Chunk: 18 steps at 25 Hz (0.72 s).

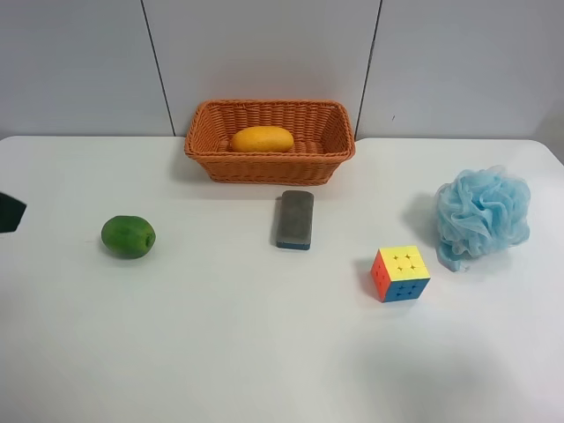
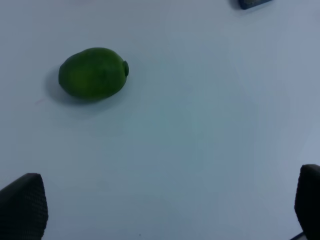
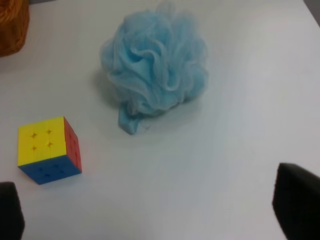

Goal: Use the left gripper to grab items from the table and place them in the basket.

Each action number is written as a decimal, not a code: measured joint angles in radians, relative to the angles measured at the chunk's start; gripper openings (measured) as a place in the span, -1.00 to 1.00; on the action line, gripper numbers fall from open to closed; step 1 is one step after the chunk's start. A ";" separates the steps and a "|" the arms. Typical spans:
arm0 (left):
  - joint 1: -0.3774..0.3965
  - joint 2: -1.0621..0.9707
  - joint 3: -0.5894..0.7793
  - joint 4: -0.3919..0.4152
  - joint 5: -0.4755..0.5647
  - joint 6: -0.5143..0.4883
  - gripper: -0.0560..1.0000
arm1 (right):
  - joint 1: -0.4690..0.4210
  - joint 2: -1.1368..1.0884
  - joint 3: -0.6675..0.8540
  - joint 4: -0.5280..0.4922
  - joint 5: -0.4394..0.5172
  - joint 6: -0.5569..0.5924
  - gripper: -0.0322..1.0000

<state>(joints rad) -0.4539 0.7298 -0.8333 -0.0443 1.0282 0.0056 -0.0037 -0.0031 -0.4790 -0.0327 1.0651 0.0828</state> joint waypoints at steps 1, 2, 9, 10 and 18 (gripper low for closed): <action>0.000 -0.037 0.025 0.002 0.000 0.002 0.99 | 0.000 0.000 0.000 0.000 0.000 0.000 0.98; 0.000 -0.067 0.049 0.003 0.000 0.004 0.99 | 0.000 0.000 0.000 0.000 0.000 0.000 0.98; 0.000 -0.272 0.202 0.007 0.001 0.006 0.99 | 0.000 0.000 0.000 0.000 0.000 0.000 0.98; 0.000 -0.294 0.217 0.007 0.001 0.007 0.99 | 0.000 0.000 0.000 0.000 0.000 0.000 0.98; 0.001 -0.403 0.299 0.026 0.005 0.007 0.99 | 0.000 0.000 0.000 0.000 0.000 0.000 0.98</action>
<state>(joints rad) -0.4527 0.3273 -0.5340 -0.0183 1.0336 0.0127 -0.0037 -0.0031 -0.4790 -0.0327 1.0651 0.0828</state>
